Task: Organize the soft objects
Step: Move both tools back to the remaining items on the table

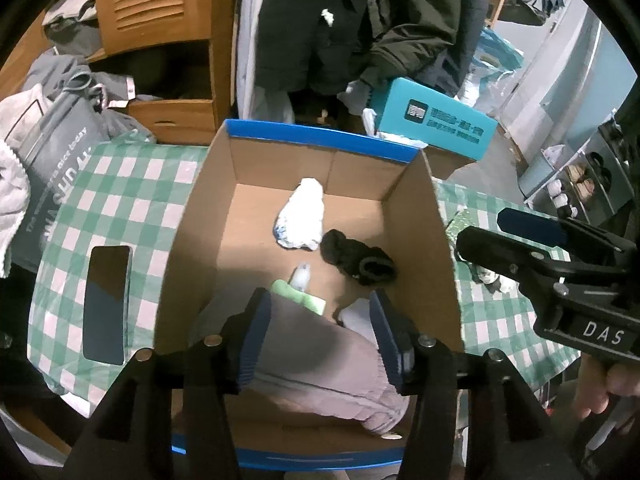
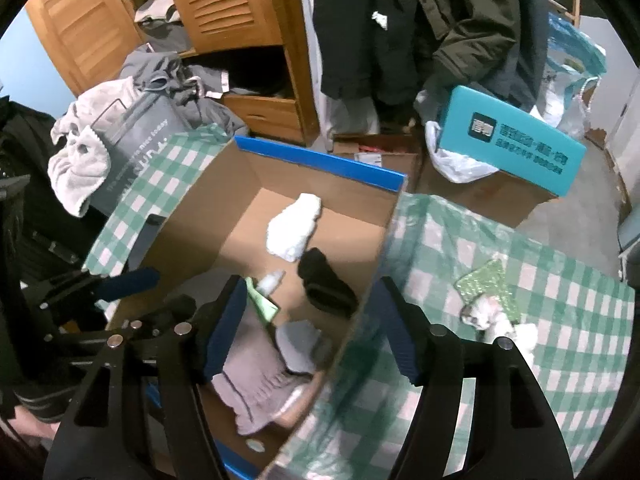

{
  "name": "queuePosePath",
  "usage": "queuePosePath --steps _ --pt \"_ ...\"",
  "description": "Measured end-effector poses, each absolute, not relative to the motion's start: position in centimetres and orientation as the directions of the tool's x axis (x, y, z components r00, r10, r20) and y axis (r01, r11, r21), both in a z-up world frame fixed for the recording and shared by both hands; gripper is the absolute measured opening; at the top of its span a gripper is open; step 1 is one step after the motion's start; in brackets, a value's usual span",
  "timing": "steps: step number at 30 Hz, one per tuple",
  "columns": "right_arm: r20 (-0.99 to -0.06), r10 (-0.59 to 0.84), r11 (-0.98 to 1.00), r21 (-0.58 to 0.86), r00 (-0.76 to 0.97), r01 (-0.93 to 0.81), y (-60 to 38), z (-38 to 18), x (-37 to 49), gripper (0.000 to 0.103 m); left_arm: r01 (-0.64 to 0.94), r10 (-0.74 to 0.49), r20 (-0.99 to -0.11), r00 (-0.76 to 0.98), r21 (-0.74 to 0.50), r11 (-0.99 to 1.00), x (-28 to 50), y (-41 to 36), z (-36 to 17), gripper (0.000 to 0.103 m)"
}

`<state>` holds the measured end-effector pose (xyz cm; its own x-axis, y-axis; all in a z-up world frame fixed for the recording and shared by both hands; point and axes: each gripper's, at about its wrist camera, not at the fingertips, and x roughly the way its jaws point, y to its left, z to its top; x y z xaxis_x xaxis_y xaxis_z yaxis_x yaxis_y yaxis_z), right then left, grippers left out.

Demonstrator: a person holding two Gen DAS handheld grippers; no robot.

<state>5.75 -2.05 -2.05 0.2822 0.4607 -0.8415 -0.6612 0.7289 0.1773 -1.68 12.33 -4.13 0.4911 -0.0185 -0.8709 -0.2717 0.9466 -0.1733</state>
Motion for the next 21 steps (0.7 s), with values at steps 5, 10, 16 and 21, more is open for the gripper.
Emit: queuePosePath --steps 5,10,16,21 --pt "-0.841 0.456 0.736 0.171 0.292 -0.655 -3.7 -2.0 5.8 0.068 -0.247 -0.02 -0.87 0.493 -0.161 0.956 -1.3 10.9 -3.7 0.059" --pt "-0.841 0.447 0.747 0.164 0.304 -0.645 -5.6 -2.1 6.0 0.069 -0.211 -0.012 -0.866 0.5 -0.135 0.968 -0.9 9.2 -3.3 0.066" --pt "-0.845 0.431 0.763 0.155 0.316 -0.628 -8.2 -2.6 6.4 0.069 -0.173 -0.005 -0.869 0.495 -0.105 0.979 -0.5 7.2 -3.2 0.069" --pt "-0.852 0.411 0.786 0.151 0.325 -0.6 -10.5 -3.4 6.9 0.069 -0.143 -0.009 -0.873 0.488 -0.091 0.986 0.2 5.4 -3.2 0.072"
